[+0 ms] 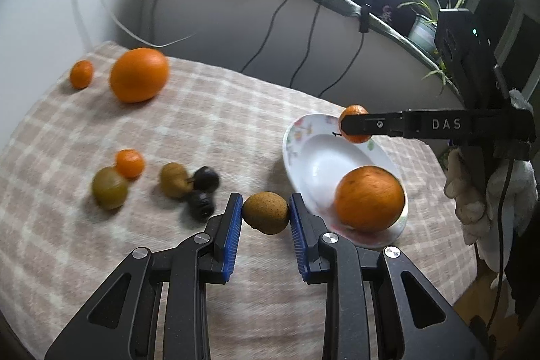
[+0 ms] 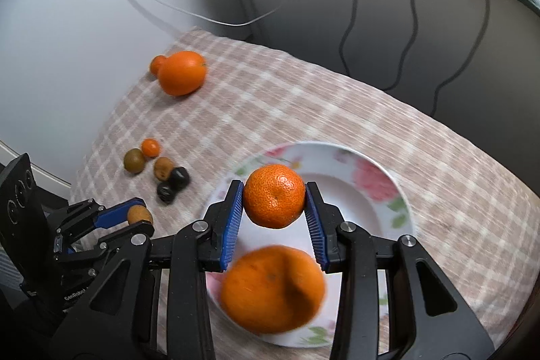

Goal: Organize fruits
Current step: 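Carry the tangerine with the right tool while the left tool carries the kiwi over the plate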

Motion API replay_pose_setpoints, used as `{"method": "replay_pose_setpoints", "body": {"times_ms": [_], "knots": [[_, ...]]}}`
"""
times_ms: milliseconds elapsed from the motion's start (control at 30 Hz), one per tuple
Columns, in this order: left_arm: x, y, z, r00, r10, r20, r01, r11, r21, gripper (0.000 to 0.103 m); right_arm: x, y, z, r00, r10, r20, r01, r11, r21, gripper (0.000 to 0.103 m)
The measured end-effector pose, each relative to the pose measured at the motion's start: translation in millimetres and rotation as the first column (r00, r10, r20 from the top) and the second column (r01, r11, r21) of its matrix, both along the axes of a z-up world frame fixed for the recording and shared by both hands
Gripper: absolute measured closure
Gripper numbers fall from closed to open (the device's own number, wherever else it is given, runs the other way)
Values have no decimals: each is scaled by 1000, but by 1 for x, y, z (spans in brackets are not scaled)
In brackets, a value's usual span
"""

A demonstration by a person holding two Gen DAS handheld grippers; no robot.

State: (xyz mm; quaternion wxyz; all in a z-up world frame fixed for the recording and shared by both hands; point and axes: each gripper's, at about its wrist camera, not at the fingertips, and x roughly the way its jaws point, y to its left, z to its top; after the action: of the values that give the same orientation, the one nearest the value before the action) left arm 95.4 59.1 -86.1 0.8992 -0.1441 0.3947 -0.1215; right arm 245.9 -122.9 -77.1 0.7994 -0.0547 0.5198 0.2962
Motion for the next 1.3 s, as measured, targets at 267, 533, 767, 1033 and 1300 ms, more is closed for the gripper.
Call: {"method": "replay_pose_setpoints", "body": {"times_ms": [267,533,767,1033,1300], "knots": [[10,-23,1,999,-36,2,36,999,5,77,0,-38,-6,999,-50,-11,50,999,1,65],[17,-36,0,999,-51,-8,51,999,15,77,-5,-59,-13,998,-66,-24,66,998,-3,65],[22,-46,0,998,-67,-11,67,997,49,77,-8,-70,-16,997,-73,-32,73,997,-4,65],[27,-53,-1,997,-80,-16,81,994,72,76,-10,-77,-21,996,-82,-39,82,997,-9,65],[27,-56,0,996,-88,-12,89,993,82,76,-10,-78,-23,995,-89,-44,88,996,-16,65]]}}
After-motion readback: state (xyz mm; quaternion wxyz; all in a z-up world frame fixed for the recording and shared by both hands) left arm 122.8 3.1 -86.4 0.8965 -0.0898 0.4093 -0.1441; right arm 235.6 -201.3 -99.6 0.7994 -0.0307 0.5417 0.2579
